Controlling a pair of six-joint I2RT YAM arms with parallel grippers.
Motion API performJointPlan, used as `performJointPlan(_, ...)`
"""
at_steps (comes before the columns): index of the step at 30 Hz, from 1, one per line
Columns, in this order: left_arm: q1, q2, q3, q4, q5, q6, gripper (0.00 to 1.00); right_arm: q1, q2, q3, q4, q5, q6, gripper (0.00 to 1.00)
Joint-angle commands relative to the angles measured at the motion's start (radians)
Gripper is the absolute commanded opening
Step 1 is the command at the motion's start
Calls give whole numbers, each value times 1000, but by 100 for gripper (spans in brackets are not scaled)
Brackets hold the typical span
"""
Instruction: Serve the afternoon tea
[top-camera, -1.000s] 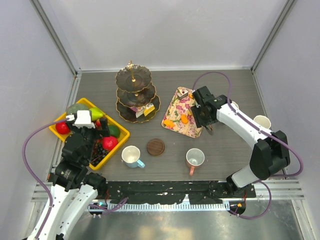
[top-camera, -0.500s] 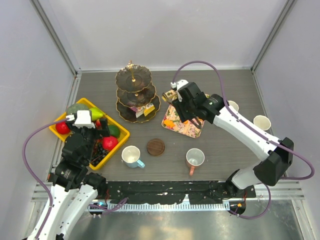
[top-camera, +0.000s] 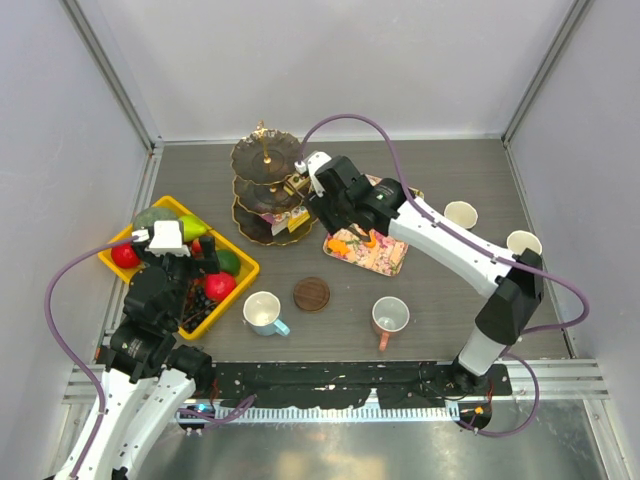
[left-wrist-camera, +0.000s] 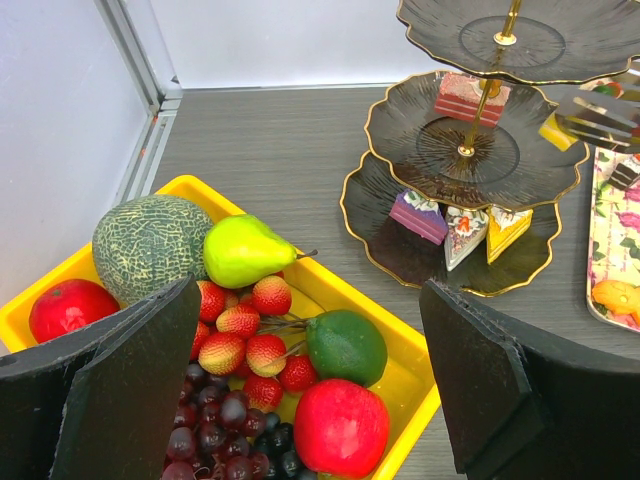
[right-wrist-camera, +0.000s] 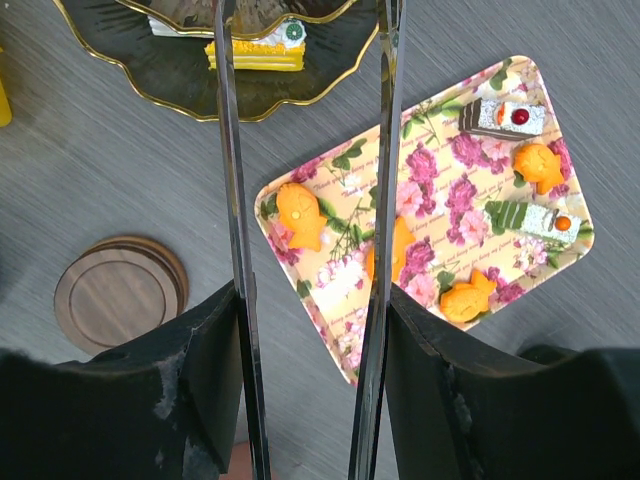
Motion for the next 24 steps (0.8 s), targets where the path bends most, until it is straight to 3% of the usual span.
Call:
performJointPlan(1,3,-4,1,52,-3,4,99,7,31,80,55,20,-46,56)
performJointPlan(14,5,2,2,55,1,4,99,33,104,124,69,-34,-60,56)
performJointPlan(24,3,-1,1,52,3,4,99,33,146,135,90,52,-75,56)
